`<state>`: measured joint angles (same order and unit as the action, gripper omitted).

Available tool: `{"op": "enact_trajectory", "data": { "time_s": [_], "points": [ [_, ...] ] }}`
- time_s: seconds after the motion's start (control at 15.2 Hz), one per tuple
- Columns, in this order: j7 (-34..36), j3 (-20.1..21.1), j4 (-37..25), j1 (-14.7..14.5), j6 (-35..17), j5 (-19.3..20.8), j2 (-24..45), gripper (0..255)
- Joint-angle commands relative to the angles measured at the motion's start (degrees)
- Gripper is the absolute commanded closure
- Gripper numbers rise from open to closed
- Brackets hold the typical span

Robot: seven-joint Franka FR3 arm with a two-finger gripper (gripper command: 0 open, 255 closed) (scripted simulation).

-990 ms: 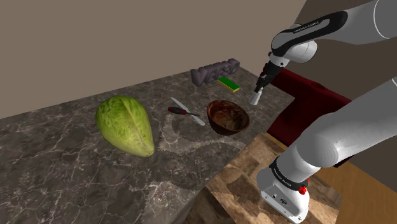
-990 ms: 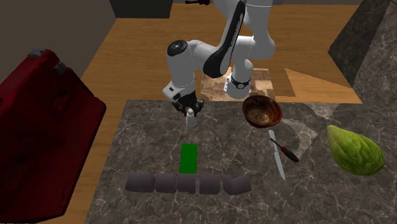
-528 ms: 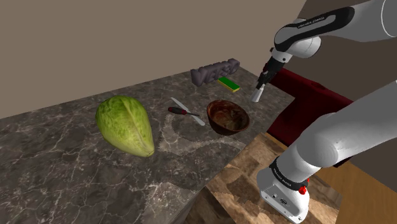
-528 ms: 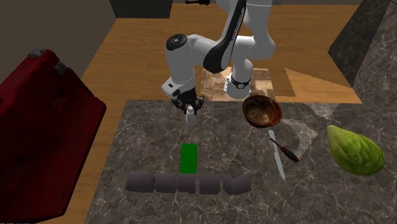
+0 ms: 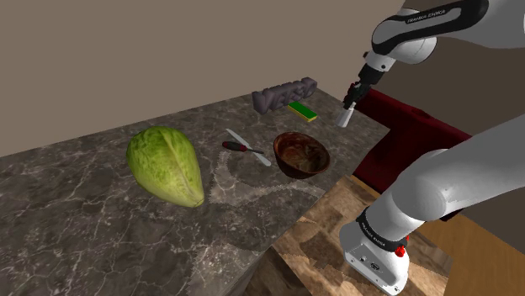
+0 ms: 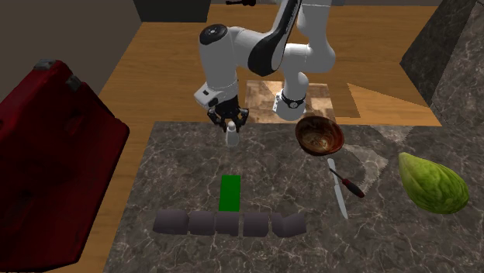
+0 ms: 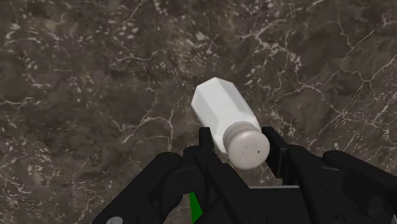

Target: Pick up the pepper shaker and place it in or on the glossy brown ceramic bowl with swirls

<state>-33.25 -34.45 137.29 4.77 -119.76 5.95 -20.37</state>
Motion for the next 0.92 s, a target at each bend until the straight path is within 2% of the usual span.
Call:
{"op": "enact_trajectory", "data": {
  "time_s": [0.0,0.86],
  "points": [
    [0.37,0.39,-0.92,0.05,1.48,0.15,-0.59,255],
    [1.89,2.52,-8.73,0.15,11.89,0.48,-3.41,255]
  ]
}}
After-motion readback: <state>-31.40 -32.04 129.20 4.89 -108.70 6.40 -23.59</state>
